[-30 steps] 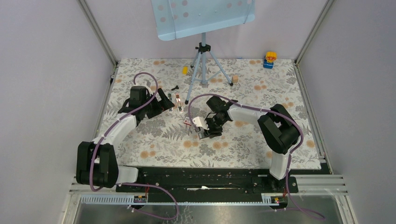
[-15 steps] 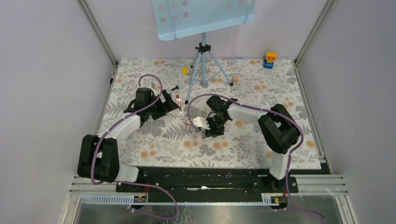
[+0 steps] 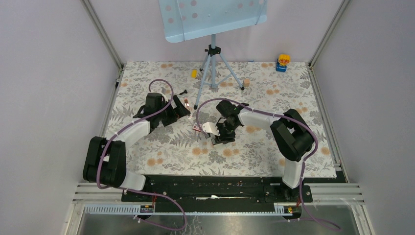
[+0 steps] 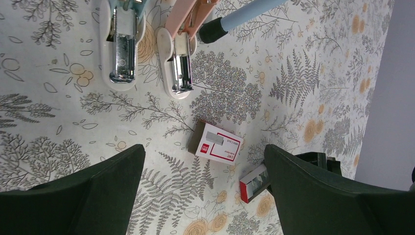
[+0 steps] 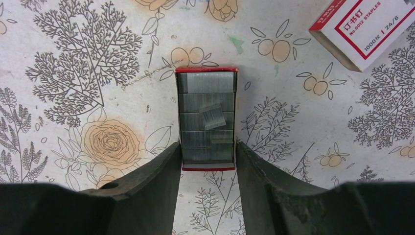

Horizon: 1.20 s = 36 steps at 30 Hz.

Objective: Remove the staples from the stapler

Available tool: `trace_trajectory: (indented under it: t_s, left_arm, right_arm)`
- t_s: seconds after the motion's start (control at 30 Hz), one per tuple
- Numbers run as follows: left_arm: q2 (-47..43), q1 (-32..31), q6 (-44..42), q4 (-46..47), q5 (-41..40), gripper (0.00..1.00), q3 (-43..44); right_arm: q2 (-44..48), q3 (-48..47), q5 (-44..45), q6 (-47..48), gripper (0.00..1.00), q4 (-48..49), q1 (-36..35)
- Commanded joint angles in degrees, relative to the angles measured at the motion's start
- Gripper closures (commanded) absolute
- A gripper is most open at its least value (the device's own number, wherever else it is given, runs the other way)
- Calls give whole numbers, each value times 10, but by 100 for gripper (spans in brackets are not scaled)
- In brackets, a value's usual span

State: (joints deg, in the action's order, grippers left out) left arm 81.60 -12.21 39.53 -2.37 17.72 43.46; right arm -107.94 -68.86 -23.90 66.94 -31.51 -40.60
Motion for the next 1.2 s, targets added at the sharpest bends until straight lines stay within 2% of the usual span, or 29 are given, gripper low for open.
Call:
trace_trajectory:
  t_s: [0.0,0.33,0.83,1.17]
  left_arm:
    - [17,-10,8,55,12,4,4]
    - [67,-33,17,90,25,8,13]
    - [136,-53,21,131,13,25,32]
    - [159,-75,17,145,26,43,28]
  right_arm:
    - [-11,-17,23,-17,48,-22,7]
    - [-17,-31,10,-43,48,-9,20]
    - [-45,-72,-9,-83,47,12,20]
    - [-54,-77,4,-107,48,31,20]
